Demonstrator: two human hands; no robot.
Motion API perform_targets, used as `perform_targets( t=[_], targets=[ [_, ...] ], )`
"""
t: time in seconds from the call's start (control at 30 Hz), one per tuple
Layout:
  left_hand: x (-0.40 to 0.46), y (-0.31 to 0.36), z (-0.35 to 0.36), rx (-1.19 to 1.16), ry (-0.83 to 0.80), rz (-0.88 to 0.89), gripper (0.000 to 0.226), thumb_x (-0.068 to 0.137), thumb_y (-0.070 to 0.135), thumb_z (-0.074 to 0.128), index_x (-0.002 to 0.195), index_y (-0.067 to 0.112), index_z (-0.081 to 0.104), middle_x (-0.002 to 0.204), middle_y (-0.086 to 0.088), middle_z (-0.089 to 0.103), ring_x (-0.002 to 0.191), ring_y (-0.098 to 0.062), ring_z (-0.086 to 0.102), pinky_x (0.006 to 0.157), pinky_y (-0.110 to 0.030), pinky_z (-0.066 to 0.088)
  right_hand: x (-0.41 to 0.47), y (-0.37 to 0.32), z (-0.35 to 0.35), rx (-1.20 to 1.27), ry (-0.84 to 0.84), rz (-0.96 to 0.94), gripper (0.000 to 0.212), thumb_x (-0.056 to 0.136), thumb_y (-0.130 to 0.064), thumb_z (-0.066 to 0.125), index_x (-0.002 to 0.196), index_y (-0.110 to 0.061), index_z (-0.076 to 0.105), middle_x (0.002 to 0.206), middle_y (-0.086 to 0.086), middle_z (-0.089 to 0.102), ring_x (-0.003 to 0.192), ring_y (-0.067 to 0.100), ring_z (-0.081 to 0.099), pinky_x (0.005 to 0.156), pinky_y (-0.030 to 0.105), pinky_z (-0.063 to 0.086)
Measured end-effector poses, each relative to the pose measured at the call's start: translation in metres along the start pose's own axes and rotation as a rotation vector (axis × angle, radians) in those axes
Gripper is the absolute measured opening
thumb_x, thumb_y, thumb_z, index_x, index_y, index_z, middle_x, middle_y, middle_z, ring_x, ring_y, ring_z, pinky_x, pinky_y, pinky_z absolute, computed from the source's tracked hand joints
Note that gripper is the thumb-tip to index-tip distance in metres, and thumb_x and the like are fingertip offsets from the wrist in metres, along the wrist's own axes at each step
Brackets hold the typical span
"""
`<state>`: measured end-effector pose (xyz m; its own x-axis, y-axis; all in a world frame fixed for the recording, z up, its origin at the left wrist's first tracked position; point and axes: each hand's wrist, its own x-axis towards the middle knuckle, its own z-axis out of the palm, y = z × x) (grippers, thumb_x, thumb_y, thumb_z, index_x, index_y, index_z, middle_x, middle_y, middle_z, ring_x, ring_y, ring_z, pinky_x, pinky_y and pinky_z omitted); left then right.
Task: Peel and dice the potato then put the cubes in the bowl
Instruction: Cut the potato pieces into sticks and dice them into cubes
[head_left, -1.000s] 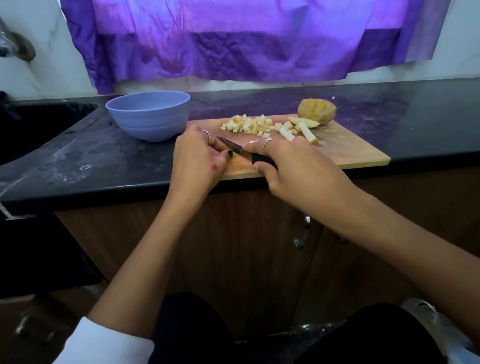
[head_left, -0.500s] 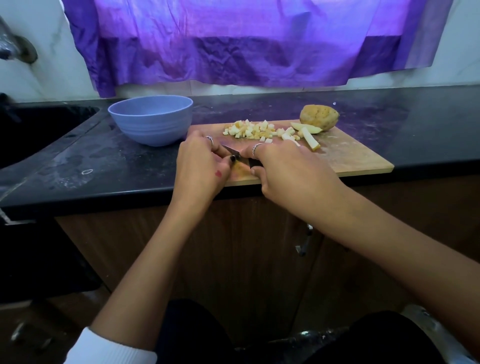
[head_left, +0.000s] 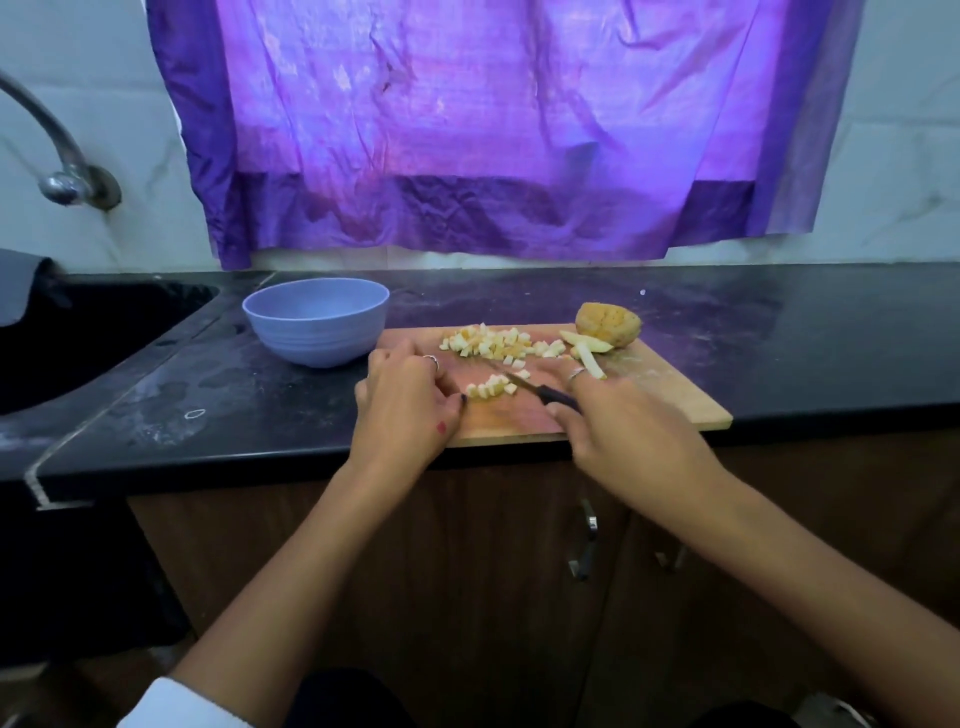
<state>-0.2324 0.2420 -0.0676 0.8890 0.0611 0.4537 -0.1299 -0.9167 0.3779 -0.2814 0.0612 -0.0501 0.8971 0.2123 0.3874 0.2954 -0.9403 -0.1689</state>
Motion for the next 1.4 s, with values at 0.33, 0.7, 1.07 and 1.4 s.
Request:
perform_targets(
  t=[0.33,0.7,1.07,1.4],
  targets=[
    [0.042,0.020,0.021,0.127,-0.409,0.138,0.093,0.084,0.073,0.040,0.154,0.026,0.002,0.162,0.001,0.001,0.148,-0.025,-0.006,0.117,-0.050,0.002,-0.001,0.034,-0.011,0.192,0.041,0.149,0.030,0.099,-0.029,0.044,0.129,-0.031,0.048,0.103,-0.005,0.055,0.083,0.012,0.050,0.065,0.030,0.040],
    [0.110,-0.002,0.041,0.270,-0.084,0.329,0.066,0.093,0.059,0.039,0.147,0.022,0.031,0.152,0.002,0.032,0.145,-0.018,0.015,0.115,-0.044,0.011,-0.003,0.062,-0.020,0.271,-0.007,0.071,0.019,0.096,-0.034,0.053,0.081,-0.045,0.052,0.062,-0.019,0.039,0.059,-0.002,0.045,0.049,0.017,0.031],
    [0.066,0.017,0.011,-0.025,0.230,0.269,0.044,0.096,0.023,0.053,0.138,0.014,0.046,0.137,-0.006,0.052,0.130,-0.023,0.039,0.104,-0.045,0.031,0.066,0.042,-0.014,0.277,-0.056,-0.035,0.024,0.092,-0.029,0.058,0.114,-0.033,0.067,0.087,-0.017,0.055,0.079,0.003,0.050,0.066,0.023,0.037],
    [0.010,0.075,0.026,0.128,0.007,0.219,0.040,0.091,0.054,0.049,0.100,0.017,0.063,0.107,-0.001,0.061,0.103,-0.021,0.054,0.086,-0.038,0.044,0.037,0.081,0.004,1.090,0.317,0.309,0.024,0.097,-0.013,0.054,0.116,-0.021,0.066,0.052,-0.016,0.056,0.033,-0.001,0.042,0.036,0.009,0.028]
  ],
)
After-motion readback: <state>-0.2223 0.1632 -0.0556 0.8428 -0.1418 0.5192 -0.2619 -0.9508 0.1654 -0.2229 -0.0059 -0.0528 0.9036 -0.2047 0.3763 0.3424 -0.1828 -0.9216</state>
